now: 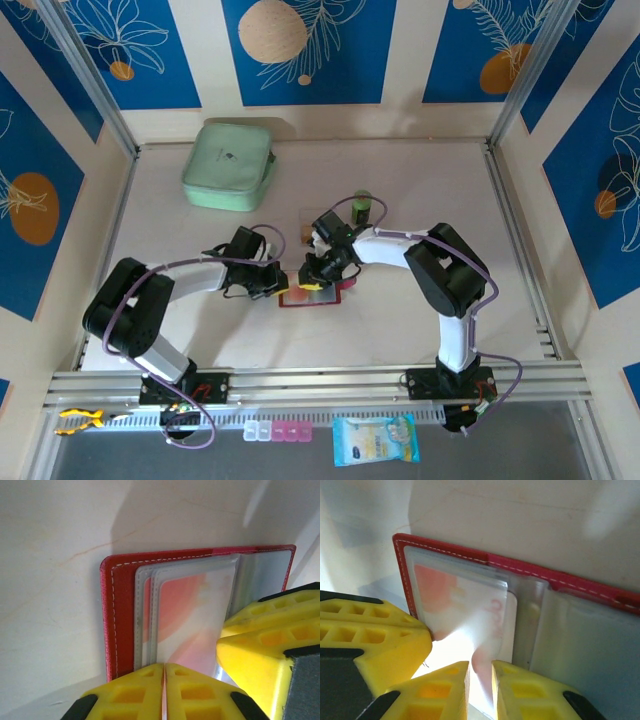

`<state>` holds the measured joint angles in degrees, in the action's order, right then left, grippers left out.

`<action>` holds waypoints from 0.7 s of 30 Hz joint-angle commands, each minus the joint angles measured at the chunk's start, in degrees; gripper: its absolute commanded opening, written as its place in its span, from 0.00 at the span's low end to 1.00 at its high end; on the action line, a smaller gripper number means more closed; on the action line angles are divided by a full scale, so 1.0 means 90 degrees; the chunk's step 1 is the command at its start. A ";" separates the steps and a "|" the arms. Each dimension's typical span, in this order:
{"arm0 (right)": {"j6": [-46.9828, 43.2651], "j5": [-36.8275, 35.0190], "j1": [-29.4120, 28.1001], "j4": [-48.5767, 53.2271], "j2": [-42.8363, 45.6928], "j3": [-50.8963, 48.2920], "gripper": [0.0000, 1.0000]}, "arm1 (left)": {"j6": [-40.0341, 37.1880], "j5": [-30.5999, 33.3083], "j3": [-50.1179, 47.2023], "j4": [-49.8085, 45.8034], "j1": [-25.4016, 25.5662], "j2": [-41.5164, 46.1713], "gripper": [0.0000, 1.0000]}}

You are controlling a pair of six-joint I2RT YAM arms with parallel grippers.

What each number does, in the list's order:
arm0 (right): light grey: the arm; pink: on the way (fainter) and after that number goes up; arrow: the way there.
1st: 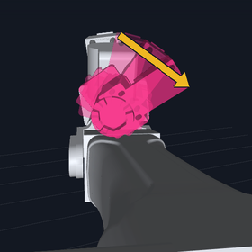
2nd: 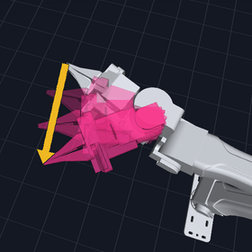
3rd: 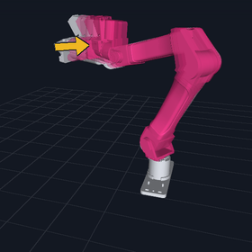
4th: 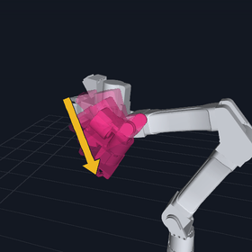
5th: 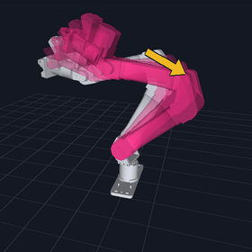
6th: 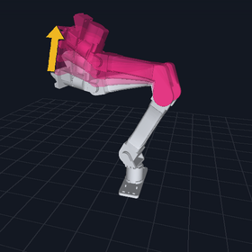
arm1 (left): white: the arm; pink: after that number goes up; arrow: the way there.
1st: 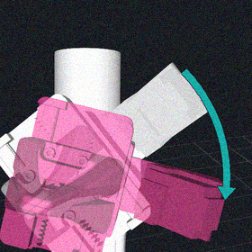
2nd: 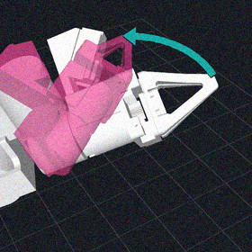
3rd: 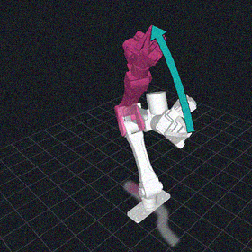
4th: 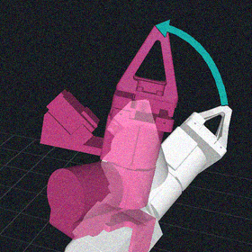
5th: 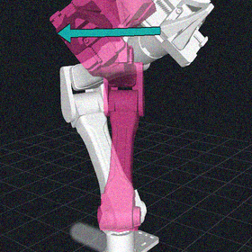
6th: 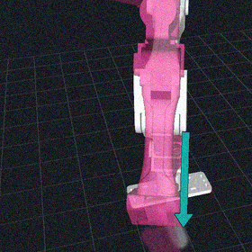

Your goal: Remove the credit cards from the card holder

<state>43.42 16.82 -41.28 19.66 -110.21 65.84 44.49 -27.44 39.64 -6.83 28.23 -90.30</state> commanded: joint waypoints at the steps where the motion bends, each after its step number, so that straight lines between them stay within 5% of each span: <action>1: -0.0173 -0.0360 -0.0061 0.0637 -0.0112 0.0186 0.21 | -0.0090 0.0059 -0.0117 -0.0271 -0.0060 0.0048 0.13; 15: -0.0254 -0.0435 -0.0169 0.0719 -0.0117 0.0302 0.22 | -0.0145 0.0285 -0.0033 -0.0555 -0.0063 0.0437 0.20; 21: -0.0195 -0.0355 -0.0157 0.0629 -0.0081 0.0264 0.21 | -0.0363 0.0403 0.0086 -0.0767 -0.0090 0.0332 0.15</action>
<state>41.56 12.51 -42.37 24.88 -110.50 68.14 43.00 -24.71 39.48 -11.42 28.12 -87.07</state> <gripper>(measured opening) 0.214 0.151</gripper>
